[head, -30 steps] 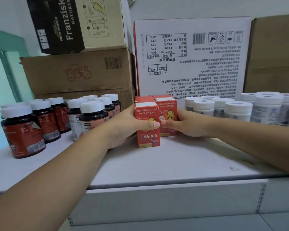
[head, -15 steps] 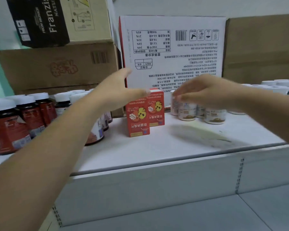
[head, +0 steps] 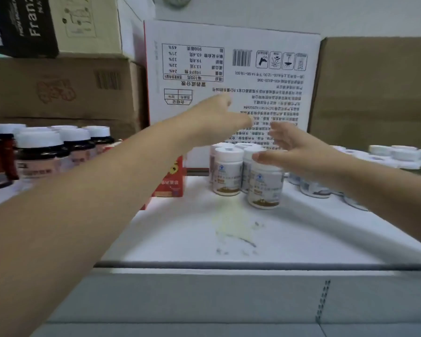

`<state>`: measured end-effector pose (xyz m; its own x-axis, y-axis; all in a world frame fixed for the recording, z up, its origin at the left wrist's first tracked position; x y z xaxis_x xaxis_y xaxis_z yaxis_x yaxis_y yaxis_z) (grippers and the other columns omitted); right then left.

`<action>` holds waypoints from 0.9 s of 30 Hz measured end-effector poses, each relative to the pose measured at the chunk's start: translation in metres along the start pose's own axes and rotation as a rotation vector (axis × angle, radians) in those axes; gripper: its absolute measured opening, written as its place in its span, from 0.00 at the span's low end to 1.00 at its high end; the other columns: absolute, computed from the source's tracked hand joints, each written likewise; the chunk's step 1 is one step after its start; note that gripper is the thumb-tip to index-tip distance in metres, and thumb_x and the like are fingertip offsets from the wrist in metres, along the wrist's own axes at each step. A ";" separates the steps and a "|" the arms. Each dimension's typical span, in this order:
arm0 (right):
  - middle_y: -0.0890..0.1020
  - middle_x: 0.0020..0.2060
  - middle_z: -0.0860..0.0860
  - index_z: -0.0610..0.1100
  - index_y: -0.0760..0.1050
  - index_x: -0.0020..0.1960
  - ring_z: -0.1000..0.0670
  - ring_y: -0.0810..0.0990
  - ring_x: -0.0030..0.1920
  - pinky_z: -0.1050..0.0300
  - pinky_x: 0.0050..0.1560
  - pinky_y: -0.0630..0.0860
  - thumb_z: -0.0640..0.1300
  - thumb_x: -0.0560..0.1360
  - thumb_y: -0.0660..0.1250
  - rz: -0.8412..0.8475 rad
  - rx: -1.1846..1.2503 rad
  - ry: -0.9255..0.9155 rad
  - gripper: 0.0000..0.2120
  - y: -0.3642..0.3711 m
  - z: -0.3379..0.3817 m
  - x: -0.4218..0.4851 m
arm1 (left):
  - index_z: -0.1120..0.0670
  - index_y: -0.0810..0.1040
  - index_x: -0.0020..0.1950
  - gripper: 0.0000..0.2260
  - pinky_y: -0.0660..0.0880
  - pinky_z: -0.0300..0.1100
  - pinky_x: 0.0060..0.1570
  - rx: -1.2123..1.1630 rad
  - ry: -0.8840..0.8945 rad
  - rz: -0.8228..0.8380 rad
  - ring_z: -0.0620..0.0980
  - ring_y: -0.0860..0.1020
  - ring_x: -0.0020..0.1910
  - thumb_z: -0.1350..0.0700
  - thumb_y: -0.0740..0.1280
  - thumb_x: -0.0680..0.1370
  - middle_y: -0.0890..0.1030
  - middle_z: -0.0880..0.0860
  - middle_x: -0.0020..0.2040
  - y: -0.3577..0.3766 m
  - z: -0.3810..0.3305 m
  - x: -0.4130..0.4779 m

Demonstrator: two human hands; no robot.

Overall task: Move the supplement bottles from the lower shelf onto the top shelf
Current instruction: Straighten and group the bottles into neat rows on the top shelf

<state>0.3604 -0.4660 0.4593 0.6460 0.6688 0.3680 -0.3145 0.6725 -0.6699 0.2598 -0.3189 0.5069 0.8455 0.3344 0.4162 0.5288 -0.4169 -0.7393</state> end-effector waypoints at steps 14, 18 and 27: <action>0.71 0.65 0.62 0.52 0.47 0.79 0.62 0.75 0.58 0.65 0.58 0.69 0.62 0.57 0.74 0.196 0.285 -0.049 0.58 0.026 -0.040 0.009 | 0.52 0.67 0.75 0.27 0.70 0.43 0.53 -0.200 -0.304 -0.066 0.53 0.71 0.66 0.44 0.64 0.78 0.71 0.52 0.72 0.061 0.047 0.026; 0.74 0.56 0.70 0.51 0.48 0.77 0.73 0.73 0.52 0.73 0.51 0.70 0.63 0.60 0.77 0.194 0.273 -0.081 0.57 0.028 -0.050 0.013 | 0.50 0.62 0.78 0.30 0.67 0.48 0.68 -0.277 -0.307 -0.112 0.53 0.67 0.73 0.46 0.66 0.78 0.66 0.52 0.77 0.064 0.054 0.026; 0.78 0.63 0.58 0.54 0.60 0.73 0.56 0.78 0.62 0.49 0.64 0.73 0.69 0.56 0.78 0.232 0.295 -0.104 0.53 0.042 -0.066 0.029 | 0.46 0.66 0.73 0.45 0.71 0.56 0.66 -0.381 -0.335 -0.114 0.54 0.73 0.66 0.33 0.64 0.58 0.73 0.50 0.69 0.068 0.058 0.014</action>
<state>0.4124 -0.4393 0.3992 0.4650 0.8323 0.3017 -0.6404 0.5516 -0.5344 0.3032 -0.2934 0.4312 0.7444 0.6214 0.2445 0.6578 -0.6194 -0.4286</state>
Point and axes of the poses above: each hand's wrist, its own x-axis towards the middle knuckle, its own y-axis out of the palm, z = x × y, the point moved 3 cm from there along x, towards the middle knuckle
